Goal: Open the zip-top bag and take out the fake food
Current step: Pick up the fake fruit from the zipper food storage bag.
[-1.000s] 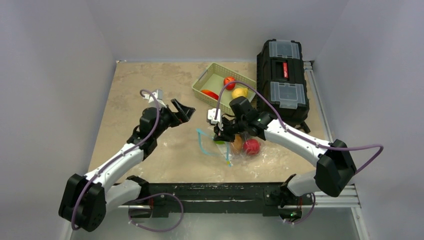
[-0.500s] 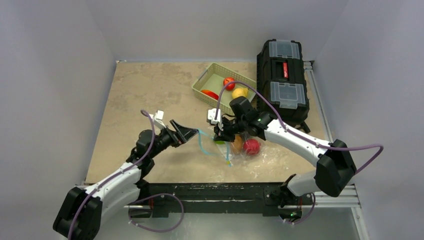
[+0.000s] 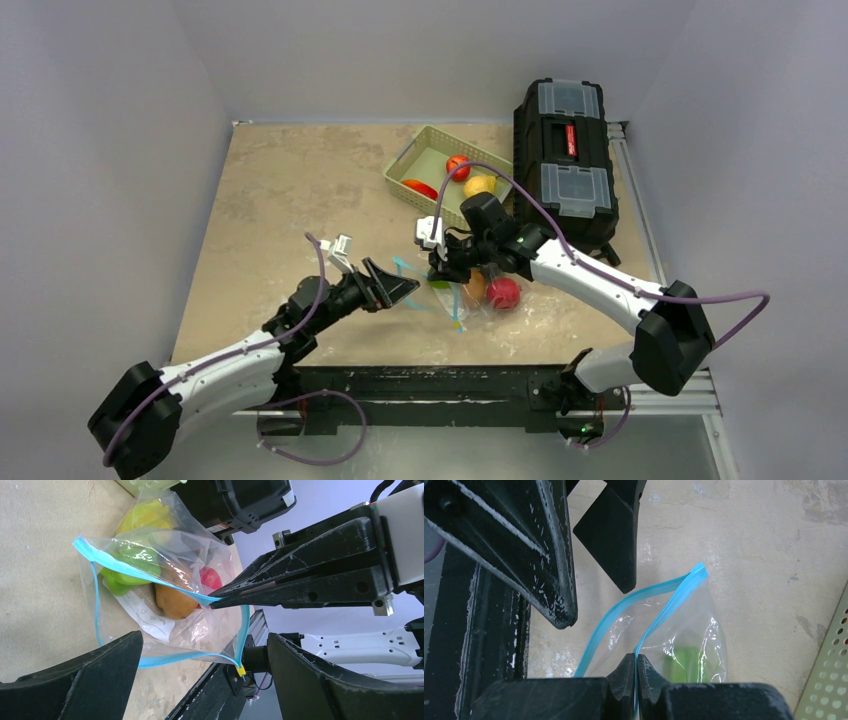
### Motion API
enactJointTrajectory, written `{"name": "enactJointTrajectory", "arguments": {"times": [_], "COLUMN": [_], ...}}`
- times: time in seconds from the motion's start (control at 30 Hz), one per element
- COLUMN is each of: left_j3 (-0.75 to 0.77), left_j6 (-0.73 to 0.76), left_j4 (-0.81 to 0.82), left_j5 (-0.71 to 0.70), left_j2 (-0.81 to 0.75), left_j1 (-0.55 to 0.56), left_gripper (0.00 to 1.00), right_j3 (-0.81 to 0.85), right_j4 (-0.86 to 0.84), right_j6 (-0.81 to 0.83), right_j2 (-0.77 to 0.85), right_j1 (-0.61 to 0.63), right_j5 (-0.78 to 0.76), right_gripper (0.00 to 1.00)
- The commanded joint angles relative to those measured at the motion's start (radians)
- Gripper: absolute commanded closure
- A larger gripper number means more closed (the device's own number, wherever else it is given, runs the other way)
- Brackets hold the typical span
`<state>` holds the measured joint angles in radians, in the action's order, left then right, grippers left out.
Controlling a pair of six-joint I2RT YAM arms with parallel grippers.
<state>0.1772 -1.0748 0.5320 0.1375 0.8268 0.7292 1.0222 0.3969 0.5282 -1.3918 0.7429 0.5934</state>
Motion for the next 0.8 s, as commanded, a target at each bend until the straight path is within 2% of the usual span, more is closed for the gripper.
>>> {"name": "enactJointTrajectory", "arguments": {"times": [0.0,0.37,0.57,0.77], "left_j3": [-0.017,-0.04,-0.053,-0.042], "left_j6": [-0.02,-0.039,-0.062,-0.065], "left_j4": [0.128,0.259,0.353,0.373], "left_j5": [-0.088,-0.198,-0.22,-0.229], "left_j2": [0.043,0.118,0.188,0.226], "left_j1": [0.054,0.13,0.148,0.155], "left_gripper": [0.06,0.05,0.05,0.05], "right_j3": [0.004,0.004,0.004,0.004], "right_j4": [-0.007,-0.006,-0.007,-0.006], "right_j6": [0.013,0.011,0.011,0.012], "right_j2": [0.027,0.021,0.023,0.025], "right_j1": [-0.005,-0.005,-0.005,-0.005], "right_j5": [0.006,0.006,0.006,0.006], "right_gripper": [1.0,1.0,1.0,1.0]}}
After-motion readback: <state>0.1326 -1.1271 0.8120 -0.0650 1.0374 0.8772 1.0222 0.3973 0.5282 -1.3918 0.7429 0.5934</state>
